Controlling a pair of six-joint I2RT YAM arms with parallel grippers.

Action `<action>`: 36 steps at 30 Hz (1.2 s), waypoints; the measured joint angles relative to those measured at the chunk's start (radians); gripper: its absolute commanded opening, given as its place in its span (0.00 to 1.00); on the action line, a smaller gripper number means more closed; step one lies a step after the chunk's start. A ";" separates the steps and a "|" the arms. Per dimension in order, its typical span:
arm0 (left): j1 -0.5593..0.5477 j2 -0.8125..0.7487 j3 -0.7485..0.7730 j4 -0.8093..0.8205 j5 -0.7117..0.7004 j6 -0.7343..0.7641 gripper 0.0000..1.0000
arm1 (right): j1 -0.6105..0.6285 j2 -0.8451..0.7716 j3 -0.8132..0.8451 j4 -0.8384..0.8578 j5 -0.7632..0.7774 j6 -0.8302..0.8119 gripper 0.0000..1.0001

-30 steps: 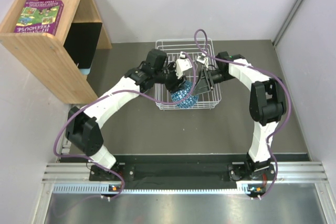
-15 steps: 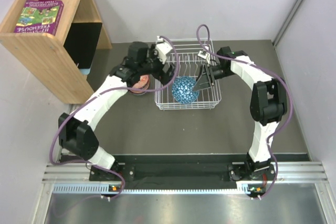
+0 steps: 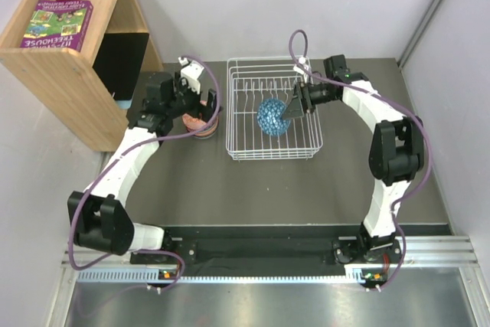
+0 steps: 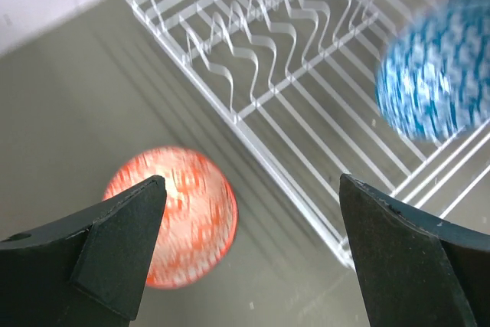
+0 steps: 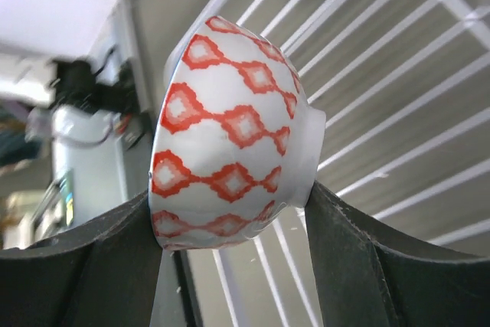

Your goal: Load the bowls into the dish rack

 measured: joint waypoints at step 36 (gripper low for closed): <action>0.320 -0.151 -0.303 0.012 0.090 -0.008 0.99 | 0.410 0.095 0.261 0.428 1.598 0.008 0.00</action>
